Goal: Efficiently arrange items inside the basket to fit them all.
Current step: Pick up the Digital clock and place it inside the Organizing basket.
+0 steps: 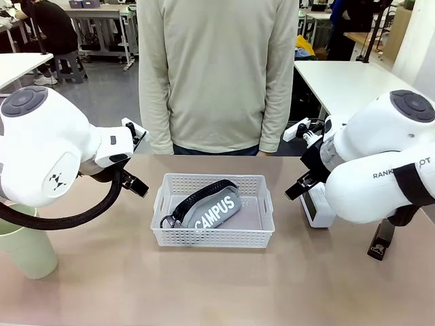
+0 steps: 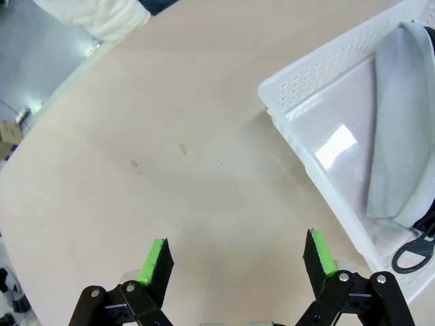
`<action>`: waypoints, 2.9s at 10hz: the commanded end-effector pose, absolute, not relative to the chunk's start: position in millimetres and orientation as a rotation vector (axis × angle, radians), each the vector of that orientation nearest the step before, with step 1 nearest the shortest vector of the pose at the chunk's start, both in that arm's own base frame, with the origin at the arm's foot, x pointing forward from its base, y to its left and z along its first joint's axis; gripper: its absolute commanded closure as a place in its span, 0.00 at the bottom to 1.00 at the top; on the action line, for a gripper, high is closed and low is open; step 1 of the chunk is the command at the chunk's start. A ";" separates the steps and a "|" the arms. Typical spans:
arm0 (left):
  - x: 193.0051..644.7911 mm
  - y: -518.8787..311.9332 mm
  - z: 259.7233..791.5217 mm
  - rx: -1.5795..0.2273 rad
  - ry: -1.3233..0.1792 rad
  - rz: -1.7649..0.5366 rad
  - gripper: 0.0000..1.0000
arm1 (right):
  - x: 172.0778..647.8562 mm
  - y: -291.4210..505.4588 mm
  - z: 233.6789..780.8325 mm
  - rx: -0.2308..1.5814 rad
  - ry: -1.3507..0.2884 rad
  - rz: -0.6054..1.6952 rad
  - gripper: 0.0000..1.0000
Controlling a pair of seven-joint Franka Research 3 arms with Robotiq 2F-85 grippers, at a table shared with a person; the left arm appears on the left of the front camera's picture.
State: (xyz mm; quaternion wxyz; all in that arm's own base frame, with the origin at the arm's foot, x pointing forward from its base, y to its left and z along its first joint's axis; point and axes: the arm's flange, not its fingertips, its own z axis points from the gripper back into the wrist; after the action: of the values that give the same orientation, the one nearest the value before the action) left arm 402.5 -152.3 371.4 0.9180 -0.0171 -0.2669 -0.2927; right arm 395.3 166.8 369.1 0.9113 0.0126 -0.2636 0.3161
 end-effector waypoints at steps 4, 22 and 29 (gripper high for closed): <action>344.7 -76.9 490.4 -0.257 -0.552 -0.468 0.00 | 354.3 94.6 480.6 0.223 -0.588 0.503 0.00; 321.0 209.2 482.7 -1.283 -0.609 0.300 0.00 | 270.6 -287.7 465.5 1.154 -0.609 -0.454 0.00; 321.0 209.2 482.7 -1.283 -0.609 0.300 0.00 | 292.1 -231.1 496.1 0.928 -0.515 -0.450 0.00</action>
State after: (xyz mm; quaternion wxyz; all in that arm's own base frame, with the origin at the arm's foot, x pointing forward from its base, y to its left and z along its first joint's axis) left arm 320.6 208.2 481.3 0.7553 -0.5796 -0.2701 0.1439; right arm 294.7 -253.7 486.3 0.8201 0.4705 -0.2585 -0.1981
